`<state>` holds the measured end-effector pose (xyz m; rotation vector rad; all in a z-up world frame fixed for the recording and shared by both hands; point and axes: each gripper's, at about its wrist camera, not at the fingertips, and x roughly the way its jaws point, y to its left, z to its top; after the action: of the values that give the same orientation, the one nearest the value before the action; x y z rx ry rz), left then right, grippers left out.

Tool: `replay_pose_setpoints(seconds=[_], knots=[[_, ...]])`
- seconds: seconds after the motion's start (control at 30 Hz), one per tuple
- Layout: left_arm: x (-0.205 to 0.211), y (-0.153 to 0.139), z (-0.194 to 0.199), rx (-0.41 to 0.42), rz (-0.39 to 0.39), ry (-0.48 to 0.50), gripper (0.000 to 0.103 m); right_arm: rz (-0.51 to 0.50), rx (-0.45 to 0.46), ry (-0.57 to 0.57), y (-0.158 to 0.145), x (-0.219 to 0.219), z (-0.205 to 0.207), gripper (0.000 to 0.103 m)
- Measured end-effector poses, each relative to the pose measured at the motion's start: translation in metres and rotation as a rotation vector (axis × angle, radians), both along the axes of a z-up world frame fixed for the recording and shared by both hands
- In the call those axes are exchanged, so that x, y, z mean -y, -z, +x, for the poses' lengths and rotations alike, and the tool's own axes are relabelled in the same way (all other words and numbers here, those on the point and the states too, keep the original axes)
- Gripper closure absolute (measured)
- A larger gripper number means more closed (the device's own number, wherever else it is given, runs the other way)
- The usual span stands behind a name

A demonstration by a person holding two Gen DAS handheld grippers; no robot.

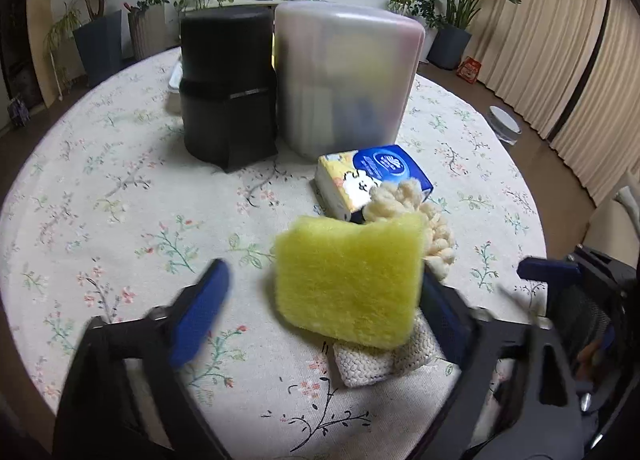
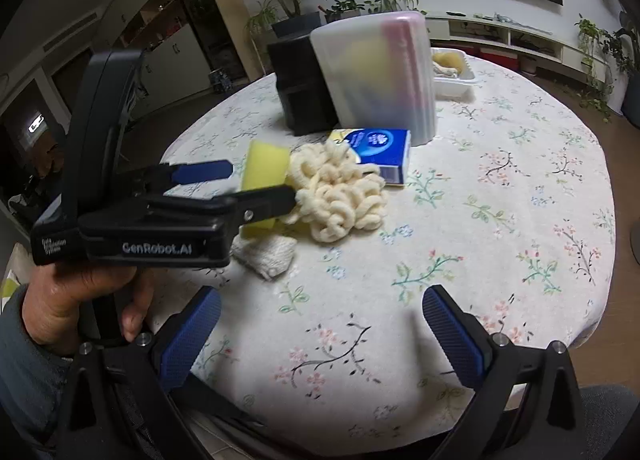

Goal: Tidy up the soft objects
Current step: 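Grasp the second yellow sponge with the left tool while the right tool grasps the cream coiled scrubber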

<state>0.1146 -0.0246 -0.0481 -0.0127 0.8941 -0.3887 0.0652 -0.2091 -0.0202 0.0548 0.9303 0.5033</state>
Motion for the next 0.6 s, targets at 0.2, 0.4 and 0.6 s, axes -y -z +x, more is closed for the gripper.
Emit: replay_pose_setpoints(seconds=[0.2,0.4,0.6], knots=[[0.004,-0.002,-0.002,0.023,-0.007,0.02,0.046,-0.011,-0.013,0.026,0.001,0.003,0.01,0.002],[-0.007,-0.003,-0.004,0.024,-0.05,-0.013,0.051,-0.022,0.03,0.037,-0.004,-0.004,0.027,0.003],[-0.016,-0.004,-0.007,0.039,-0.047,-0.046,0.053,-0.058,0.029,0.032,0.003,-0.021,0.052,0.007]])
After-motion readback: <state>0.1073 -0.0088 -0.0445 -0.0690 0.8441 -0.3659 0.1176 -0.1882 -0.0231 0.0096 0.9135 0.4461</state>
